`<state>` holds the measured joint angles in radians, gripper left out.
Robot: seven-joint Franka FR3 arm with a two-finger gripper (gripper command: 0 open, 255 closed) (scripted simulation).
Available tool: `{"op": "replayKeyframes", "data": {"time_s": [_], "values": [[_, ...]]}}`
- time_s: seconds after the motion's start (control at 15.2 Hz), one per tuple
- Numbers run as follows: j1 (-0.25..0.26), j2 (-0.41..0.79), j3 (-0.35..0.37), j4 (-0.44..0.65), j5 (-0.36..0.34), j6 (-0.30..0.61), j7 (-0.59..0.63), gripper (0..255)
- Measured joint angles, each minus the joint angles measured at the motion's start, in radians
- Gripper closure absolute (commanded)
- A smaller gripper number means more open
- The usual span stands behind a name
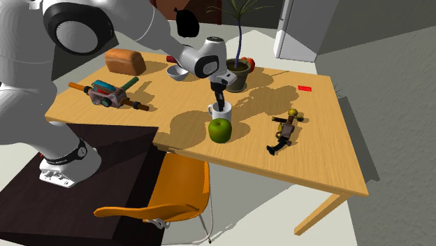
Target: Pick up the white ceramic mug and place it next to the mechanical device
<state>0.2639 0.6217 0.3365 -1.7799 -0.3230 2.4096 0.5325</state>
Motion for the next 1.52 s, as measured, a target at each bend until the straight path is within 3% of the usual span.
{"op": "replayKeyframes", "data": {"time_s": [0.73,1.52], "values": [[-0.002,-0.009,0.003,0.0,0.004,-0.01,-0.002,255],[-0.027,-0.111,0.039,0.014,0.054,-0.121,-0.037,255]]}}
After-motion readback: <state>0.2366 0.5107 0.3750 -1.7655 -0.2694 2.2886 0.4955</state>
